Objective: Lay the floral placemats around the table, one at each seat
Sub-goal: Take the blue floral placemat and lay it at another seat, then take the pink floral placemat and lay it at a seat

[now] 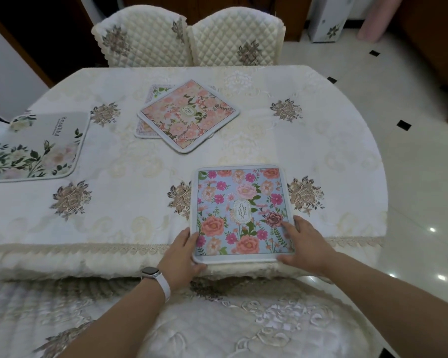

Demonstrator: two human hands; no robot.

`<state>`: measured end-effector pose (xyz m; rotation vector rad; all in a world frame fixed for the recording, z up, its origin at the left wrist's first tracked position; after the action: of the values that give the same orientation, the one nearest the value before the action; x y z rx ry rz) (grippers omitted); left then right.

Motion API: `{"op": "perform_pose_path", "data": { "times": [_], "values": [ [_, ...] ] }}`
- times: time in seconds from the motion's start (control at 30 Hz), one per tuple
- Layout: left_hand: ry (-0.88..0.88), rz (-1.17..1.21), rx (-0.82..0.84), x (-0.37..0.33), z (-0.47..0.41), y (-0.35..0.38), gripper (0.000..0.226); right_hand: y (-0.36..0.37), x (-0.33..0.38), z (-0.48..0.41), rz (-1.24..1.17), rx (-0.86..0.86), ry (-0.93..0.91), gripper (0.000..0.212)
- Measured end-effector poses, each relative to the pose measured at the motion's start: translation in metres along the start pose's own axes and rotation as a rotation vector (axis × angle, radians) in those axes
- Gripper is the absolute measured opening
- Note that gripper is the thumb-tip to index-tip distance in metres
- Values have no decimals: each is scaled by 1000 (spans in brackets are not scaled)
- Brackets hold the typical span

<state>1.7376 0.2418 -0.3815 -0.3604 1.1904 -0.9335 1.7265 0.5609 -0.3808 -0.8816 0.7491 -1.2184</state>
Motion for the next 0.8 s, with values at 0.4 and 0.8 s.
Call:
{"op": "perform_pose_path", "data": {
  "times": [0.4,0.8],
  "values": [
    [135,25,31,-80,3,-46,61,-78,-5,30,-243,-131,83,57],
    [458,-152,-127,-238,-8,-86,51,-196,-95,70,-143,-499,143,37]
  ]
}}
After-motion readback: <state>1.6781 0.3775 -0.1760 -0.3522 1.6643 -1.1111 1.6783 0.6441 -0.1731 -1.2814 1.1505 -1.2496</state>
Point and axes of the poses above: each hand's wrist, its own z-axis away from the middle knuckle, its own y-axis out of the palm, x = y × z, the point moved 9 cm from there along -z, towards the middle knuckle, and after that the axes turned 15 degrees about z, right-handed, at the moved point
